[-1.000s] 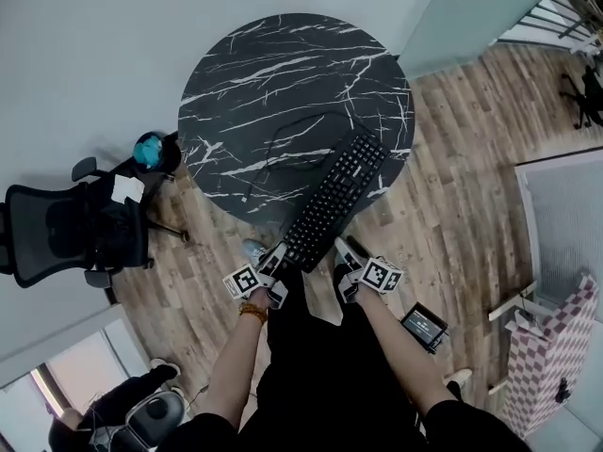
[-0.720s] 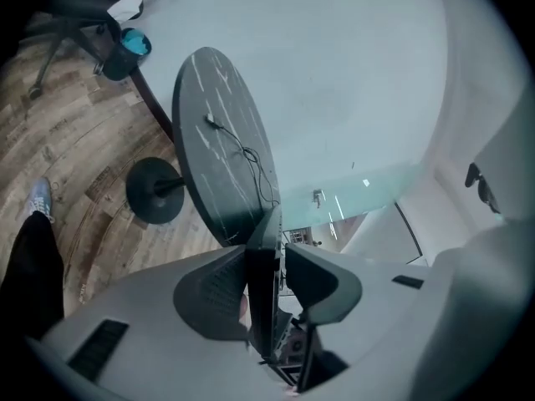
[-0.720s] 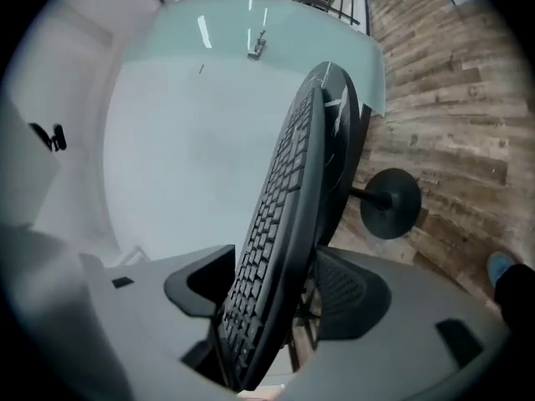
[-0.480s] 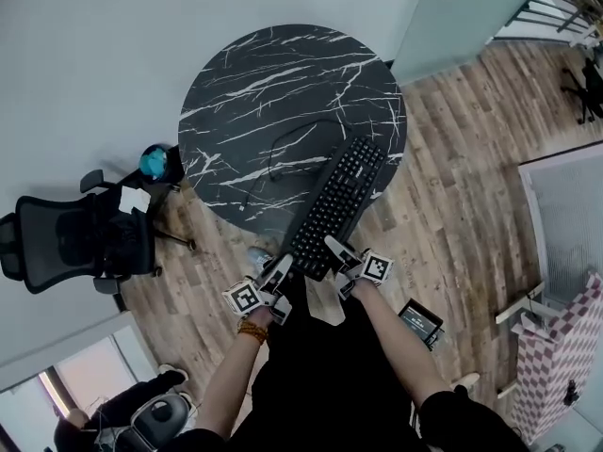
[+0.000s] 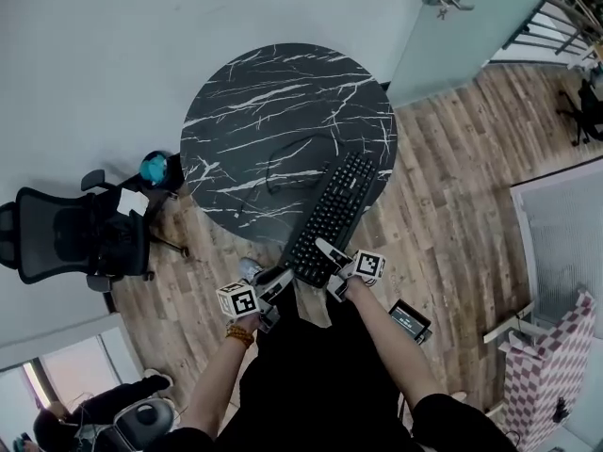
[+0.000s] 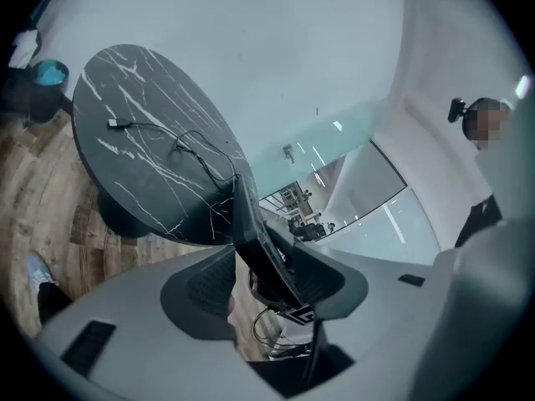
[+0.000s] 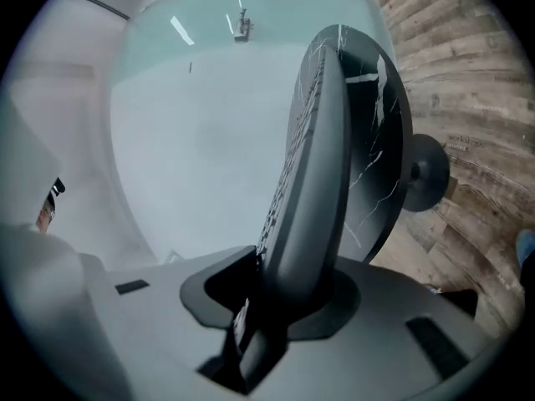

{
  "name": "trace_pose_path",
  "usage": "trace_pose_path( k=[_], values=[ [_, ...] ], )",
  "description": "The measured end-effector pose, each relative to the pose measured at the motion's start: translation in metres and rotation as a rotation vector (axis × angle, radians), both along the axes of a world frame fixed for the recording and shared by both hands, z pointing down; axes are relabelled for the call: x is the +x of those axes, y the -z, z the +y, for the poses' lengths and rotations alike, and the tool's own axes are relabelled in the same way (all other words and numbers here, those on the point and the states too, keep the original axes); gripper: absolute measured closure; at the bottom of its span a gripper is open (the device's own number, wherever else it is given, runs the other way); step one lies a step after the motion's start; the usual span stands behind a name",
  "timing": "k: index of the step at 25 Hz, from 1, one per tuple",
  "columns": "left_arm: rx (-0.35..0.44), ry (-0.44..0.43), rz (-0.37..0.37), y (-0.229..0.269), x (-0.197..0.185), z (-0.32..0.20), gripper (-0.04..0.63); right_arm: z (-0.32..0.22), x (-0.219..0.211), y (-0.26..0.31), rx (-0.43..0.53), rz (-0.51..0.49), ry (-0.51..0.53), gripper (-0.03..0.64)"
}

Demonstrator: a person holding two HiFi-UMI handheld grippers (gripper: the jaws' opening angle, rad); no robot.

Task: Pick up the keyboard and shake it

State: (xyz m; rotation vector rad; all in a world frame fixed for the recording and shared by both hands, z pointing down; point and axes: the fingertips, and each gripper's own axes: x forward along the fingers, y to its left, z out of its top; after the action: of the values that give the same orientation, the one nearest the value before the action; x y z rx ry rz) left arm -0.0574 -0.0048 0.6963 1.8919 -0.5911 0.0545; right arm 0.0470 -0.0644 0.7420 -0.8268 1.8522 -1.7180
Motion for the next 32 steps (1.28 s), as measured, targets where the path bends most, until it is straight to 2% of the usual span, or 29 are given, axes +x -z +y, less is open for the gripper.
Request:
trace_pose_path(
  k=[3, 6, 9, 11, 16, 19, 27, 32],
  values=[
    [0.024, 0.051, -0.009, 0.017, -0.009, -0.005, 0.387, 0.005, 0.014, -0.003, -0.061, 0.032, -0.010, 0.502],
    [0.052, 0.162, -0.026, 0.031, -0.022, -0.023, 0.388, 0.008, 0.017, 0.003, -0.045, 0.022, 0.017, 0.511],
    [0.074, 0.212, -0.032, 0.037, -0.019, -0.037, 0.388, 0.021, 0.020, 0.000, -0.082, 0.094, 0.059, 0.509],
    [0.090, 0.210, -0.029, 0.038, -0.010, -0.048, 0.388, 0.023, 0.019, 0.005, -0.077, 0.123, 0.072, 0.505],
    [0.156, 0.135, -0.071, 0.044, 0.025, -0.063, 0.393, 0.017, 0.023, 0.029, 0.031, 0.160, 0.114, 0.500],
    [0.168, 0.127, -0.051, 0.049, 0.036, -0.068, 0.397, 0.016, 0.026, 0.044, 0.088, 0.213, 0.137, 0.500],
    [0.201, 0.161, -0.013, 0.065, 0.039, -0.076, 0.403, -0.003, 0.062, 0.093, 0.288, 0.521, 0.158, 0.499],
    [0.258, 0.202, -0.001, 0.089, 0.032, -0.090, 0.407, -0.025, 0.089, 0.130, 0.447, 0.809, 0.156, 0.495]
  ],
)
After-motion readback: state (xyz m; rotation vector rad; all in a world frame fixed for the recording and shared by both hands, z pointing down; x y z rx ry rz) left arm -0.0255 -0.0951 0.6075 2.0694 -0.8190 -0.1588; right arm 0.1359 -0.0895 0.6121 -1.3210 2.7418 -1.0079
